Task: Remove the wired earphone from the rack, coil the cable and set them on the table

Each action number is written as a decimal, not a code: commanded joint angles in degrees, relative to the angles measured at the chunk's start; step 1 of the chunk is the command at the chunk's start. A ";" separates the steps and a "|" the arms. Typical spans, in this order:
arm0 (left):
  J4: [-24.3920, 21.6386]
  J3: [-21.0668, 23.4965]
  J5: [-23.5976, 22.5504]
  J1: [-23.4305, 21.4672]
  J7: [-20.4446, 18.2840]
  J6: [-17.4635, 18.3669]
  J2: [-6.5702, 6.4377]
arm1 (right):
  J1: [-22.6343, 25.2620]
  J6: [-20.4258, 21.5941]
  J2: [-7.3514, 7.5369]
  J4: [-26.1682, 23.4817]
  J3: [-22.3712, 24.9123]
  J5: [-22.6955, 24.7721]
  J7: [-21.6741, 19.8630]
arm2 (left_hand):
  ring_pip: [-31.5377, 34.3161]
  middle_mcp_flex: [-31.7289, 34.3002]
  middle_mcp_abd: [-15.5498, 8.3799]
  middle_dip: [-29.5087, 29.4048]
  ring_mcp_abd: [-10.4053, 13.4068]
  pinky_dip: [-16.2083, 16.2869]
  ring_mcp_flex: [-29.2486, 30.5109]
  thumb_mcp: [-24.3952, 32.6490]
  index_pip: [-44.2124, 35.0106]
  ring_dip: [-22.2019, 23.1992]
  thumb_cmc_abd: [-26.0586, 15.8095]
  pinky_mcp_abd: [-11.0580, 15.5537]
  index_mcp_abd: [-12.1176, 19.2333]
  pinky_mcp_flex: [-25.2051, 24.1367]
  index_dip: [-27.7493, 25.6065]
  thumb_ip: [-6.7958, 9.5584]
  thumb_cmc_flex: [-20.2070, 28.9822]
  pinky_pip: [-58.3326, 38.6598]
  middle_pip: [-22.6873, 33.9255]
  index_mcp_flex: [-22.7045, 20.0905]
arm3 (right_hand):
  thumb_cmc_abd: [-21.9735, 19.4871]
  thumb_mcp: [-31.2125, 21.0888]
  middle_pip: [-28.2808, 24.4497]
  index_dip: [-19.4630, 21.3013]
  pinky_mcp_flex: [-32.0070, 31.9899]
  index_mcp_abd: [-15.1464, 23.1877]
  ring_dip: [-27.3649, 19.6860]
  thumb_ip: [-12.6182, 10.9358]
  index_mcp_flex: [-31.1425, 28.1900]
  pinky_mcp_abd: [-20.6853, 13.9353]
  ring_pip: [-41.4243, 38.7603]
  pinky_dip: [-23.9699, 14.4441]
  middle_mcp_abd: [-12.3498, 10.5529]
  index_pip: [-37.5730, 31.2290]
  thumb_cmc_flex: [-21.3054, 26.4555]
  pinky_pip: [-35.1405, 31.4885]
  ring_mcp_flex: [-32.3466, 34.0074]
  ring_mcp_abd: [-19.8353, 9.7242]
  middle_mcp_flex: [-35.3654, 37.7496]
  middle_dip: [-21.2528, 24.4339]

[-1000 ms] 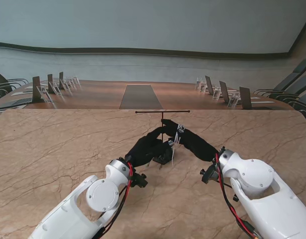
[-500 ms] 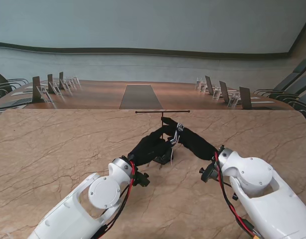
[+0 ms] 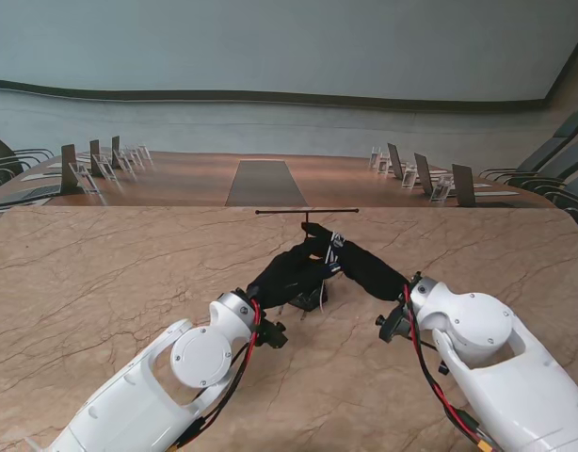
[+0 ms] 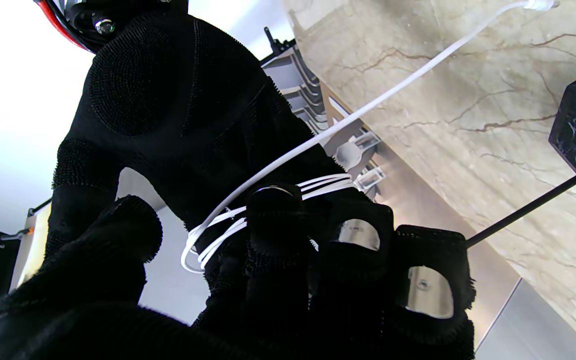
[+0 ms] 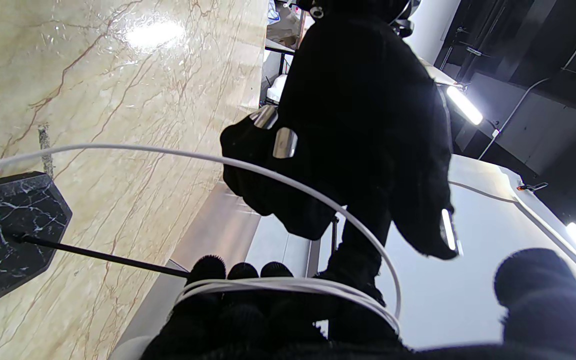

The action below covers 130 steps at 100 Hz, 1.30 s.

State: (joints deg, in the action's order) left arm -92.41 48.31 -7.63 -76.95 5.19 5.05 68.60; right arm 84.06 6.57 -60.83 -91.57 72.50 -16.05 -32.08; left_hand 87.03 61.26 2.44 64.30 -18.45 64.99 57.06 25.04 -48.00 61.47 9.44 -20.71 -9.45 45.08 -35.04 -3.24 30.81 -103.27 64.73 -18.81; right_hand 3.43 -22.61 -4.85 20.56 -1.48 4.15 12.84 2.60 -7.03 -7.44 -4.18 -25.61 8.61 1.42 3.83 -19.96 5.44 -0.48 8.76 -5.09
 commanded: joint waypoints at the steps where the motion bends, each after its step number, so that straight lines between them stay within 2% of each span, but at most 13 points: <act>1: -0.21 -1.01 -0.14 -0.08 -0.84 -0.32 0.88 | -0.48 0.38 -0.64 -1.09 -0.81 -0.25 -0.48 | 0.23 0.63 -1.28 -0.12 -2.08 -0.63 0.36 1.12 -5.35 -0.31 2.18 1.58 4.65 0.98 -3.02 -1.72 1.56 -6.29 -0.26 -4.12 | 0.60 0.88 -0.35 -0.52 0.31 2.37 0.24 1.73 -1.41 0.31 -0.84 0.91 -1.32 0.34 1.20 -0.78 0.13 -0.66 0.25 -0.36; 12: -0.03 -1.47 -0.57 0.26 -0.33 -0.48 1.06 | -0.84 0.36 -0.66 -0.97 -1.10 -0.50 -0.64 | -0.57 -0.89 -1.21 -0.18 -1.51 -0.64 -1.15 1.55 -4.98 -0.14 3.52 2.37 5.47 -0.81 -2.59 -1.64 2.68 -5.14 -0.88 -3.63 | 0.59 0.91 -0.36 -0.48 0.26 2.32 0.21 1.73 -1.41 0.26 -0.83 0.94 -1.30 0.27 1.30 -0.82 0.11 -0.69 0.23 -0.36; 22: 0.35 -2.04 -1.49 0.76 0.86 -0.29 1.42 | -1.37 0.34 -0.69 -0.84 -1.61 -0.57 -0.71 | -1.59 -3.33 -1.62 0.74 -0.29 1.20 -3.33 4.66 -6.04 1.28 6.02 3.51 5.99 -3.19 -3.42 -1.65 2.29 -3.13 -1.24 -3.14 | 0.59 0.96 -0.39 -0.41 0.21 2.29 0.18 1.73 -1.40 0.28 -0.81 0.96 -1.35 0.20 1.35 -0.85 0.08 -0.66 0.22 -0.37; 28: 0.54 -2.40 -2.18 1.20 1.19 -0.43 1.52 | -1.75 0.41 -0.71 -0.77 -2.11 -0.61 -0.72 | -1.77 -4.57 -2.58 1.34 1.17 1.74 -4.23 4.42 -9.74 1.58 7.80 4.60 6.38 -4.28 -4.88 -3.43 4.70 -2.33 -0.87 -2.60 | 0.48 0.99 -0.32 -0.38 0.19 2.28 0.15 1.73 -1.38 0.25 -0.75 0.98 -1.37 0.19 1.35 -0.87 0.06 -0.72 0.16 -0.34; 38: 0.91 -2.93 -2.95 1.82 1.92 -0.74 1.79 | -2.14 0.33 -0.76 -0.86 -2.95 -0.78 -0.67 | -2.18 -5.53 -3.02 1.84 1.97 2.38 -5.20 3.14 -17.71 1.88 9.80 5.24 6.92 -5.45 -9.16 -4.40 8.44 -1.33 -0.56 -1.72 | 0.47 1.08 0.29 -0.31 -0.19 2.28 -0.10 1.74 -1.38 -0.08 -0.20 1.04 -1.64 0.15 1.37 -0.78 -0.27 -1.01 -0.18 -0.03; 49: 1.30 -3.24 -3.35 2.36 2.09 -1.23 1.90 | -2.24 0.15 -0.82 -1.11 -3.71 -0.78 -0.43 | -2.96 -6.15 -2.35 1.91 2.04 3.17 -6.19 -4.24 -23.44 2.15 9.50 5.33 9.17 -6.85 -11.32 -2.89 16.22 0.13 -0.79 -3.75 | 0.45 1.12 1.03 -0.19 -0.34 2.03 -0.26 1.75 -1.37 -0.31 0.35 1.04 -1.80 0.11 1.44 -0.81 -0.33 -1.22 -0.25 0.35; 58: 1.47 -3.30 -4.12 2.40 2.39 -1.68 1.94 | -2.25 -0.20 -0.79 -1.35 -4.14 -0.88 -0.61 | -3.65 -8.27 -1.79 2.04 2.75 3.68 -8.09 -4.85 -21.27 2.48 9.78 5.98 11.54 -8.77 -9.37 -2.25 18.17 1.41 -1.73 -5.78 | 0.40 1.19 1.63 -0.11 -0.55 1.78 -0.34 1.78 -1.34 -0.52 0.77 1.04 -1.99 0.11 1.47 -0.81 -0.39 -1.39 -0.25 0.66; 70: 1.66 -3.27 -5.31 2.26 4.04 -2.12 2.25 | -2.12 -0.25 -0.74 -1.59 -4.43 -0.71 -0.60 | -3.76 -9.74 -2.53 2.69 3.87 4.46 -8.85 -4.06 -10.36 3.14 11.11 6.86 13.31 -9.57 -0.96 -1.87 17.71 2.20 -1.99 -7.92 | 0.35 1.26 1.80 -0.02 -0.62 1.71 -0.27 1.81 -1.35 -0.54 0.90 1.02 -1.95 0.09 1.49 -0.86 -0.31 -1.36 -0.04 0.74; 89: 2.10 -3.20 -6.33 2.69 5.33 -1.83 2.52 | -1.62 -0.81 -0.69 -2.17 -4.83 -0.17 -0.37 | -0.30 -6.31 -5.17 4.70 5.27 3.03 -4.97 1.69 -5.50 2.97 14.24 7.17 14.58 -5.00 2.35 -2.74 17.84 -1.37 2.71 -11.75 | 0.25 1.37 1.82 0.39 -0.69 1.60 -0.16 1.85 -1.34 -0.68 1.03 0.99 -2.04 -0.11 1.54 -0.94 -0.30 -1.52 -0.02 0.71; 96: 2.35 -3.30 -6.47 2.94 5.54 -1.85 2.61 | -1.46 -0.87 -0.75 -2.32 -5.04 -0.30 -0.13 | 0.54 -5.22 -5.95 5.19 5.31 1.17 -4.07 5.19 -2.38 2.19 15.78 7.17 15.26 -4.01 4.49 -3.32 18.31 -2.66 3.99 -14.82 | 0.19 1.43 1.87 0.52 -0.76 1.61 -0.15 1.87 -1.30 -0.68 1.11 0.98 -2.06 -0.13 1.48 -0.95 -0.35 -1.46 -0.05 0.73; 106: 2.80 -3.73 -6.97 3.17 6.69 -2.21 3.00 | -1.30 -0.85 -0.93 -2.67 -5.47 -0.47 0.65 | -0.63 -6.96 -5.82 5.48 5.59 1.15 -5.80 8.57 -5.11 2.43 18.19 7.35 14.19 -5.90 5.10 -3.72 17.53 -1.19 3.34 -21.12 | 0.13 1.49 2.18 0.67 -0.89 1.53 -0.15 1.92 -1.26 -0.85 1.31 0.95 -2.10 -0.09 1.50 -0.96 -0.41 -1.52 -0.23 0.87; 117: 3.25 -4.44 -7.67 3.43 8.55 -3.48 3.67 | -1.05 -0.73 -1.15 -3.20 -6.01 -0.68 1.64 | -1.66 -8.64 -5.54 5.87 5.83 1.97 -7.57 8.86 -11.10 3.06 21.49 7.68 12.77 -7.93 0.72 -5.05 15.51 0.45 2.98 -21.97 | -0.03 1.58 3.06 0.61 -1.14 1.43 -0.22 1.98 -1.20 -1.13 1.77 0.93 -2.42 0.15 1.41 -0.92 -0.61 -1.68 -0.53 1.29; 130: 3.49 -4.92 -8.17 3.61 10.15 -5.07 4.28 | -0.64 -0.82 -1.23 -3.77 -6.28 -0.72 2.23 | -2.98 -10.68 -5.52 6.47 6.11 2.99 -9.88 10.45 -16.89 3.68 22.10 8.01 11.16 -10.75 -5.93 -5.68 14.66 2.64 3.04 -18.40 | -0.17 1.64 5.12 -0.37 -1.76 1.41 -0.41 2.07 -1.26 -1.63 3.10 0.94 -2.86 0.80 1.45 -0.52 -1.02 -2.22 -0.96 1.92</act>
State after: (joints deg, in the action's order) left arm -88.54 44.50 -15.69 -73.39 16.76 0.35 70.88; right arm 82.57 5.27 -60.36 -91.86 68.44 -16.89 -27.67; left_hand 84.34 54.02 -1.06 69.71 -13.80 66.60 49.55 33.82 -64.69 63.63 29.25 -14.88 1.22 36.08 -37.52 -7.41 46.34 -99.57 68.11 -40.53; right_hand 3.25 -22.46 -1.39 21.12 -2.18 1.45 12.84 2.60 1.84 -7.53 -2.53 -25.02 8.86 1.56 4.47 -20.86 5.08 -0.38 7.70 -4.20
